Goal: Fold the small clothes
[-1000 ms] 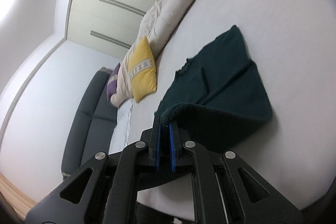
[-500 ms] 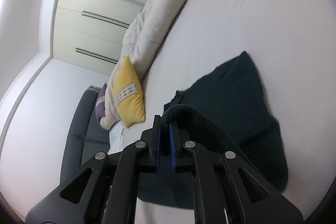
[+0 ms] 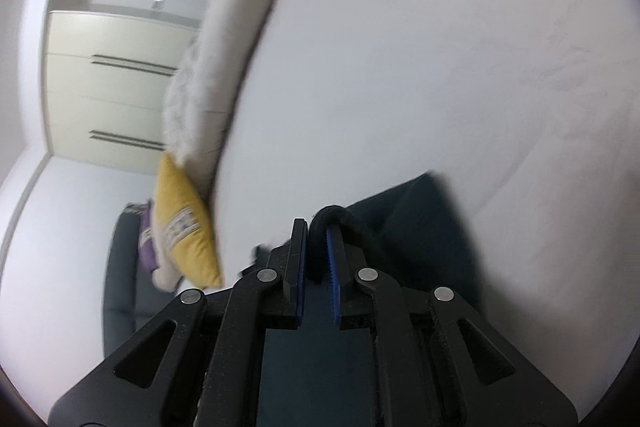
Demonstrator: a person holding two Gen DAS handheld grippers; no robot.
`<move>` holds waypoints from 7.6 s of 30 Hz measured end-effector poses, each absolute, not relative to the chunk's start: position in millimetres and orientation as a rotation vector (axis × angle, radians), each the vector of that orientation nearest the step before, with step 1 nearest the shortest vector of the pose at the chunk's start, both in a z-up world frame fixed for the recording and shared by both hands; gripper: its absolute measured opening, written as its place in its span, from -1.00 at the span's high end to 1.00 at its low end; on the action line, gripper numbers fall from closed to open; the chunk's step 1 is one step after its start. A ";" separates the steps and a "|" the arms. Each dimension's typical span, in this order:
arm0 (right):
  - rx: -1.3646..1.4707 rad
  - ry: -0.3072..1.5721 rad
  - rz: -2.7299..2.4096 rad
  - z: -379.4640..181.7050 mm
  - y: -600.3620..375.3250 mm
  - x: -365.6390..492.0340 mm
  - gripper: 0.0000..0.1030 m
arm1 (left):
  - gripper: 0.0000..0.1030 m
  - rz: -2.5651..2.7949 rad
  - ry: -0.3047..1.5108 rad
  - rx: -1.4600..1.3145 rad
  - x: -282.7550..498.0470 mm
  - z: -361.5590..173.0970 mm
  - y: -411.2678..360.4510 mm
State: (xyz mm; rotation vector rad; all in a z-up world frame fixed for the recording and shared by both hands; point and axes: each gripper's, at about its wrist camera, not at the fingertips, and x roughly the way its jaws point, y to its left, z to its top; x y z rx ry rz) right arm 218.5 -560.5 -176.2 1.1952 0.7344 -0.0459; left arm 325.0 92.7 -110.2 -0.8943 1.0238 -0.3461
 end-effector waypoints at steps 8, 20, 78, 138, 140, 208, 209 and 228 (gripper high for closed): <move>1.151 0.665 -0.104 -181.3 -573.0 223.1 -0.07 | -0.27 -0.326 0.956 -0.949 308.0 -102.4 109.0; 0.590 0.803 -0.020 -131.0 -461.7 234.4 -0.09 | -0.27 -0.360 0.900 -0.563 236.1 -75.6 54.1; 0.376 0.890 -0.232 -160.5 -454.6 78.7 0.93 | 0.03 -0.244 0.921 -0.192 183.5 -106.5 24.5; 0.704 0.849 0.282 -147.3 -378.7 126.5 0.04 | -0.50 -0.273 1.021 -0.502 190.2 -121.0 106.1; 0.740 0.848 0.298 -152.1 -367.6 136.7 0.04 | -0.50 -0.292 1.038 -0.576 204.5 -122.9 109.8; 0.998 1.133 0.295 -208.3 -364.5 289.7 0.05 | 0.24 -0.650 1.018 -0.556 165.8 -81.6 -70.9; 0.993 1.143 0.293 -209.3 -360.5 293.9 0.05 | 0.24 -0.657 1.017 -0.537 162.5 -83.4 -73.0; 0.809 1.065 0.240 -186.7 -373.8 292.7 0.81 | 0.24 -0.724 0.983 -0.185 112.0 -77.5 -106.2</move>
